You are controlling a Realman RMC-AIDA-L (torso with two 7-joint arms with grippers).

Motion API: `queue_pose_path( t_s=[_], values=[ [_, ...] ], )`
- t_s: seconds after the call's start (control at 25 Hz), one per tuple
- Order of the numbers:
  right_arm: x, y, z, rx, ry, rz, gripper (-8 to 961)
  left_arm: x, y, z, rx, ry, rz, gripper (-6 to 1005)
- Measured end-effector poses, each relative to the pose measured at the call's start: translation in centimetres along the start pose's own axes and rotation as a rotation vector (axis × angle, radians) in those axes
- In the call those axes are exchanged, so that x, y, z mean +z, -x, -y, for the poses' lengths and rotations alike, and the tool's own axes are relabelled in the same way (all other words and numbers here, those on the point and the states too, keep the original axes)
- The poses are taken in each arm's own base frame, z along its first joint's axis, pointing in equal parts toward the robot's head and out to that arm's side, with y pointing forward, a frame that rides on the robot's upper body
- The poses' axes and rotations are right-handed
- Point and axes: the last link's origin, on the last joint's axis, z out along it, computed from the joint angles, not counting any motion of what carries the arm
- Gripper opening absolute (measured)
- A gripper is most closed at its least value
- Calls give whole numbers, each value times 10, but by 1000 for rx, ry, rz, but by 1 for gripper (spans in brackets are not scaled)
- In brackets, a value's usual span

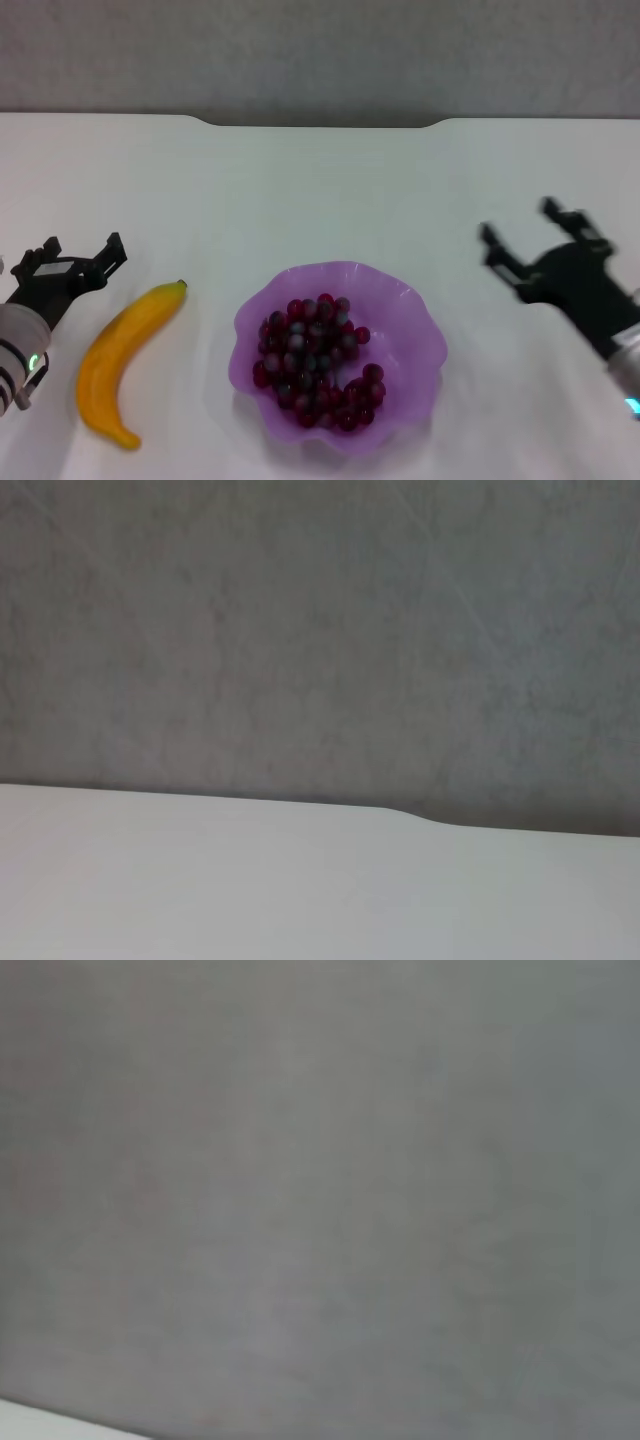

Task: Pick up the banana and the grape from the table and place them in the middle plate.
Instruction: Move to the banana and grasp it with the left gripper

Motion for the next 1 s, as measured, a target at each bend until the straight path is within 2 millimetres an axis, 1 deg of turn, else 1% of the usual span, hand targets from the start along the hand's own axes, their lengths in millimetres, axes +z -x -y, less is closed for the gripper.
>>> queue_pose_path(
  t_s=[0.12,0.24,0.4,0.44,0.48,0.52,0.64,0.72,0.84,0.88,1.0],
  values=[
    [-11,-10,20,26,-95,-32,847,3,-2,-4,3,13,0,892],
    [-13,-16,22,43,-109,-67,847,6,-4,-11,-10,28,17,892],
    [-14,-28,26,49,-120,-160,847,9,-14,-25,11,71,30,892],
    [-14,-30,26,47,-121,-175,848,11,-21,-31,27,89,36,892],
    [-14,-31,26,44,-121,-181,848,11,-26,-32,43,93,56,892],
    [-14,-32,27,41,-122,-186,848,12,-35,-36,59,100,73,892],
    [-17,-35,32,32,-135,-204,848,12,-58,-40,104,89,153,892],
    [-18,-37,34,29,-143,-214,848,9,-69,-42,130,87,204,892],
    [-19,-38,35,28,-145,-222,848,1,-82,-43,182,103,341,892],
    [-19,-38,35,28,-146,-225,848,1,-82,-43,182,103,341,892],
    [-20,-39,36,26,-147,-232,847,-1,-88,-45,220,125,426,892]
  ],
)
